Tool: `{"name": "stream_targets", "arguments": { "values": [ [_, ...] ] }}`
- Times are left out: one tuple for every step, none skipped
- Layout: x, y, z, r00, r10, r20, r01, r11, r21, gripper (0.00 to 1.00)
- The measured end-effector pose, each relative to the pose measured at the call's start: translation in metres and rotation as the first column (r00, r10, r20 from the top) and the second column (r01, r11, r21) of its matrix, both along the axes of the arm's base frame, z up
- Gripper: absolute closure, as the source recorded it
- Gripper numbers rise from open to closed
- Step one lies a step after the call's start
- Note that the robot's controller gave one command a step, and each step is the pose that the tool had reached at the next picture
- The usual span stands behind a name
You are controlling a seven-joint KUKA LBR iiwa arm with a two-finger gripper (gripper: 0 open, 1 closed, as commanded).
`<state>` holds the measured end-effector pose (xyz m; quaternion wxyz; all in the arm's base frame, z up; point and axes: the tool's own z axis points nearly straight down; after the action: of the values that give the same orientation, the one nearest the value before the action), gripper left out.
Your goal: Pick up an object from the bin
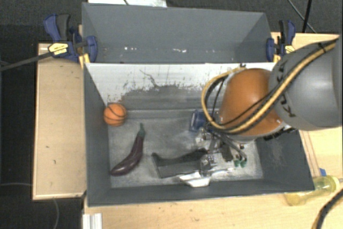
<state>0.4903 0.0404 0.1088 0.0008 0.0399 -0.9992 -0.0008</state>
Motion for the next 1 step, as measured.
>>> {"name": "stream_targets", "arguments": {
  "values": [
    [-0.0018, -0.0001, 0.011, 1.0, 0.002, -0.003, -0.002, 1.0, -0.001, 1.0]
  ]
}}
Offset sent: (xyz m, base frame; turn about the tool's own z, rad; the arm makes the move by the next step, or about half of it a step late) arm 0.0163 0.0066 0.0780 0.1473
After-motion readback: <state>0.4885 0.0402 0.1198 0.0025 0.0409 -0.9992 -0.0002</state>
